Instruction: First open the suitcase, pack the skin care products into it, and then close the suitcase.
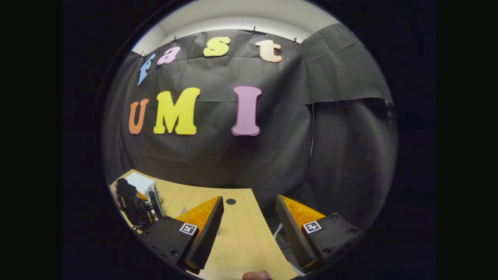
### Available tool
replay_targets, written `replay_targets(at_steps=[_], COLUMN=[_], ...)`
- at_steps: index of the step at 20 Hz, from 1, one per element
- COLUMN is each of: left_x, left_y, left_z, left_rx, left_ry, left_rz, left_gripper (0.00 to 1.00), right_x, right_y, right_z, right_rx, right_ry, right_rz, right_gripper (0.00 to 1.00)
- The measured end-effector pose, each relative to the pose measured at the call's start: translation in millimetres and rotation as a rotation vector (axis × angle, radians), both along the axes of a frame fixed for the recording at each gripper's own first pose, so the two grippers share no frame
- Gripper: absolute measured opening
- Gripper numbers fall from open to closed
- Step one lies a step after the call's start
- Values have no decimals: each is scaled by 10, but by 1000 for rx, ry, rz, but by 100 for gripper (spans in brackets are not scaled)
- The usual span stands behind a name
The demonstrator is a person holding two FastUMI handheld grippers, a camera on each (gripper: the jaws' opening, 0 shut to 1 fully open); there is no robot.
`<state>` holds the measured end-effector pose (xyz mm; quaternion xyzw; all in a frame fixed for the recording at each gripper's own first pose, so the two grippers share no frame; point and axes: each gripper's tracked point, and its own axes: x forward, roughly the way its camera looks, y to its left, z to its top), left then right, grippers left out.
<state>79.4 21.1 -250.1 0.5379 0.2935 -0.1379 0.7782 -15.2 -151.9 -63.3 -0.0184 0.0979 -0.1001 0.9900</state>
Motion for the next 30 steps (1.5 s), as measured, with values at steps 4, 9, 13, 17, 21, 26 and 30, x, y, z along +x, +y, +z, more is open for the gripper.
replay_targets(at_steps=[4, 9, 13, 17, 21, 26, 30], left_x=[74, 113, 78, 6, -83, -75, -296], left_y=[11, 128, 81, 180, 419, 1303, 2489], left_z=[-128, -137, -10, 327, 965, 1976, 2272], left_rx=[68, 116, 109, 20, -131, -332, -446], left_ry=[49, 59, -4, -59, -181, -428, -579], left_rz=[-22, 3, 27, 77, 111, 192, 311], left_gripper=[72, 29, 18, 6, 3, 3, 3], right_x=[-27, -89, -90, -71, -22, 60, 128], right_y=[-71, -148, -30, 195, 487, 944, 1285], right_z=[2, -36, -14, 20, 36, 91, 267], right_rx=[-11, 8, 11, 12, 16, -12, -39], right_ry=[5, 18, 10, -2, -6, -3, -25], right_rz=[-15, -45, -32, 7, 57, 143, 178], right_gripper=[80, 80, 80, 80, 80, 80, 79])
